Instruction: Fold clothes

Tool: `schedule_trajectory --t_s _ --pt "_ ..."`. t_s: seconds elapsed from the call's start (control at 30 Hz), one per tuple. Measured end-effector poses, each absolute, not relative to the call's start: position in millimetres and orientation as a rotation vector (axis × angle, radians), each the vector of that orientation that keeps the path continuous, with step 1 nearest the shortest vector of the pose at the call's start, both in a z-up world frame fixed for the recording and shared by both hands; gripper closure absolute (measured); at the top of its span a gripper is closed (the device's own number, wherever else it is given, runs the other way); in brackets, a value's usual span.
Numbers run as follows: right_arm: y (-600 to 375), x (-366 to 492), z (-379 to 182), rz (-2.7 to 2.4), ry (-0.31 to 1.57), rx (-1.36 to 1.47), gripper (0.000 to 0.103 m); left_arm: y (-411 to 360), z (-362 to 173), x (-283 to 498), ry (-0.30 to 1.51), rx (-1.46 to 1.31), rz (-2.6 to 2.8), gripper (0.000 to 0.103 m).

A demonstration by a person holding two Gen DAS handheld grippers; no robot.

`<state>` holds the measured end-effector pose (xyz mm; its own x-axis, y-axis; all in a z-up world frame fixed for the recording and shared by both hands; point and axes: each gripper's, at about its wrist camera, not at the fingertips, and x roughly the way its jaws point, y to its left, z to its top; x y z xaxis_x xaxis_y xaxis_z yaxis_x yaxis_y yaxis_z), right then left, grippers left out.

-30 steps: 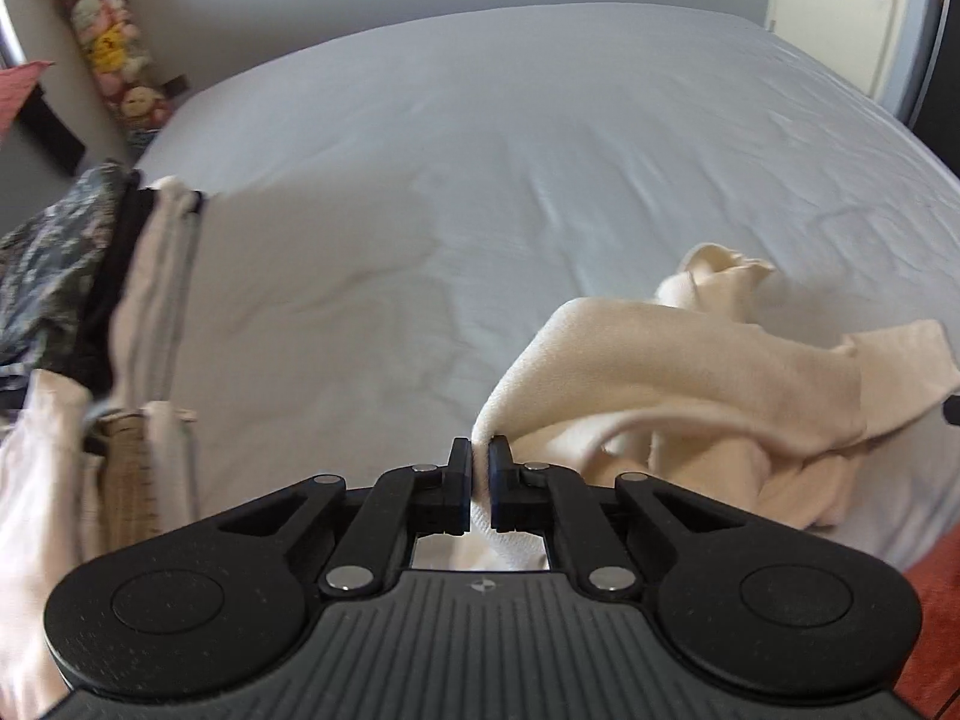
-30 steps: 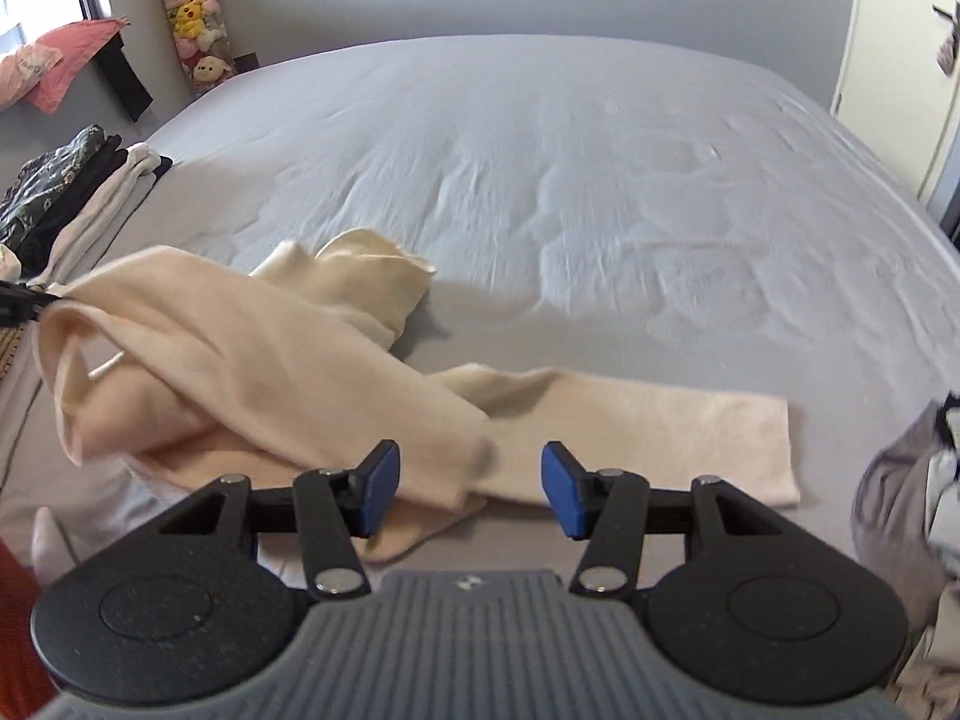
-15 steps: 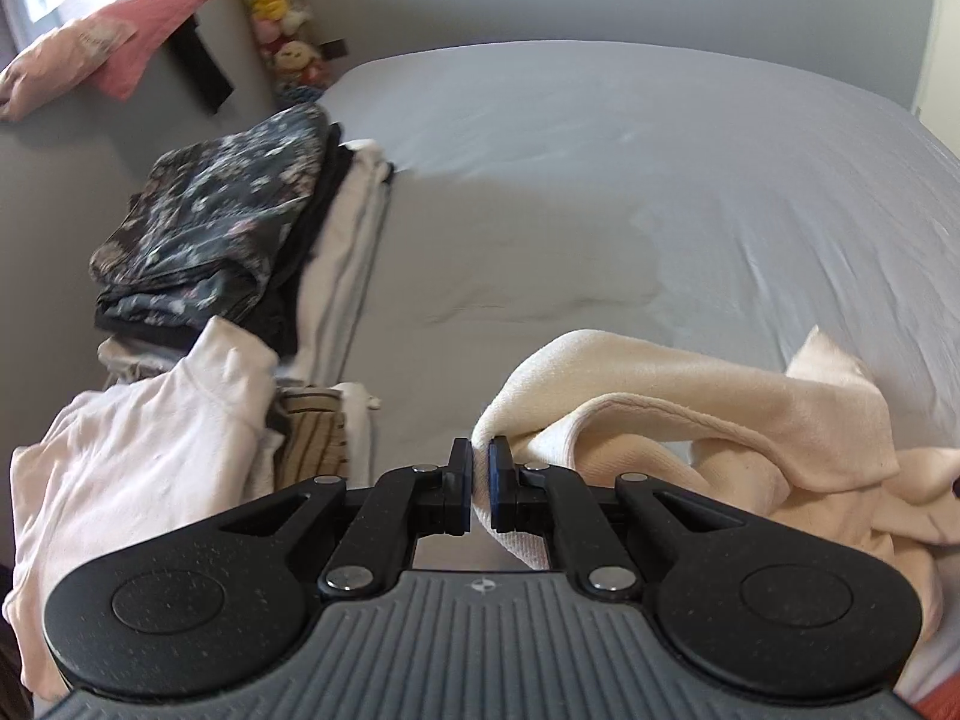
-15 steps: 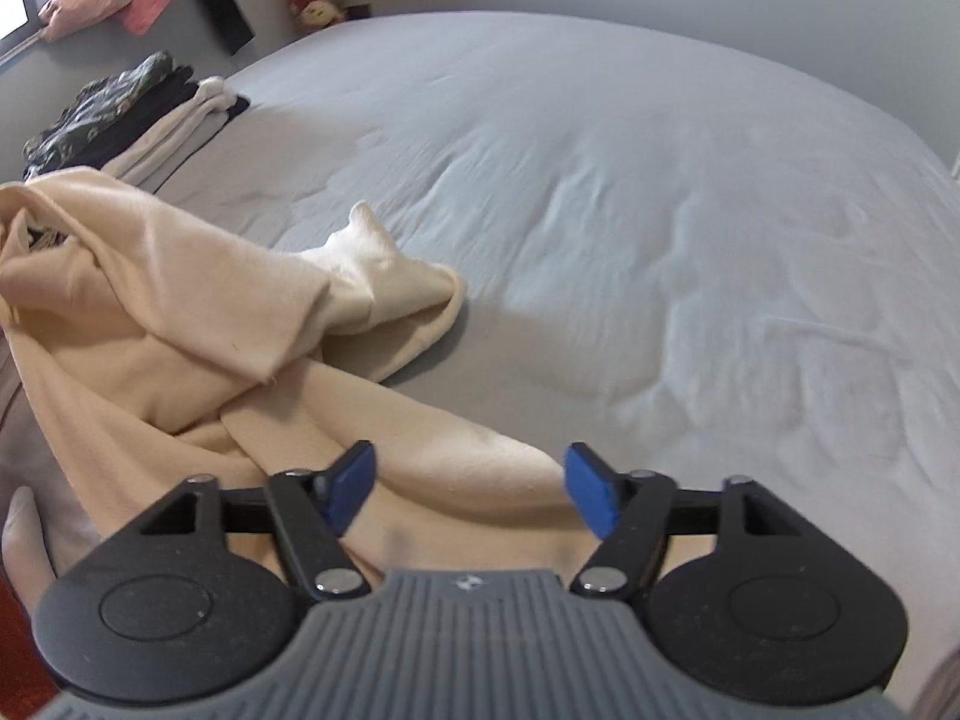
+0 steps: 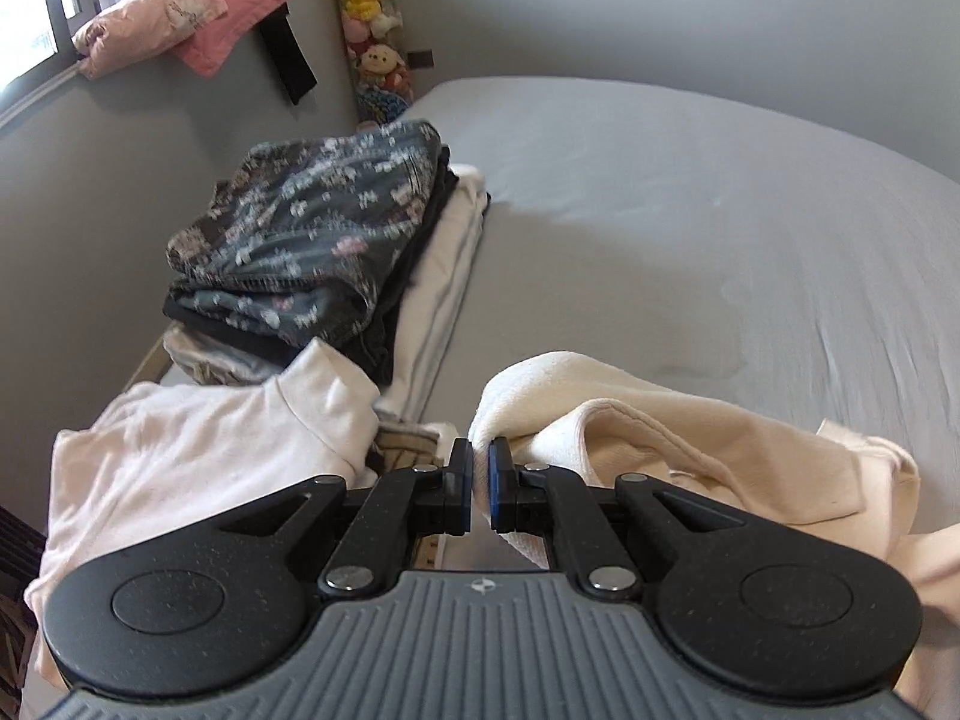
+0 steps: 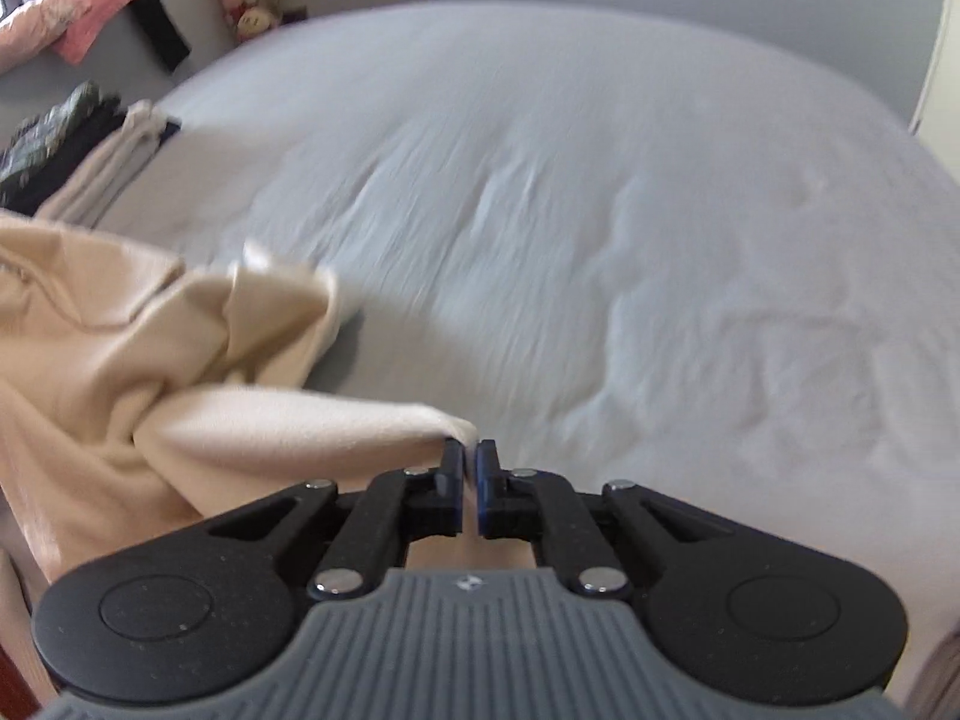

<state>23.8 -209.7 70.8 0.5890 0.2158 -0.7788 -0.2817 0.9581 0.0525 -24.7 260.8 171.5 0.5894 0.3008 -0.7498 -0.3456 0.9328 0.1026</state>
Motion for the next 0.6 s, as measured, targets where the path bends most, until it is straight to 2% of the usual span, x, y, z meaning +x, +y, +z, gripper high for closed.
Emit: schedule_trajectory --t_s 0.37,0.5,0.6 --pt "-290 1 220 -0.037 0.588 -0.082 0.101 255 253 -36 0.68 -0.012 0.371 0.097" --pt "-333 -20 246 -0.166 0.564 -0.066 0.101 258 244 -42 0.757 0.001 0.324 0.097" --pt "-366 -34 234 -0.227 0.639 -0.032 0.101 253 216 -49 0.875 0.023 0.265 0.097"
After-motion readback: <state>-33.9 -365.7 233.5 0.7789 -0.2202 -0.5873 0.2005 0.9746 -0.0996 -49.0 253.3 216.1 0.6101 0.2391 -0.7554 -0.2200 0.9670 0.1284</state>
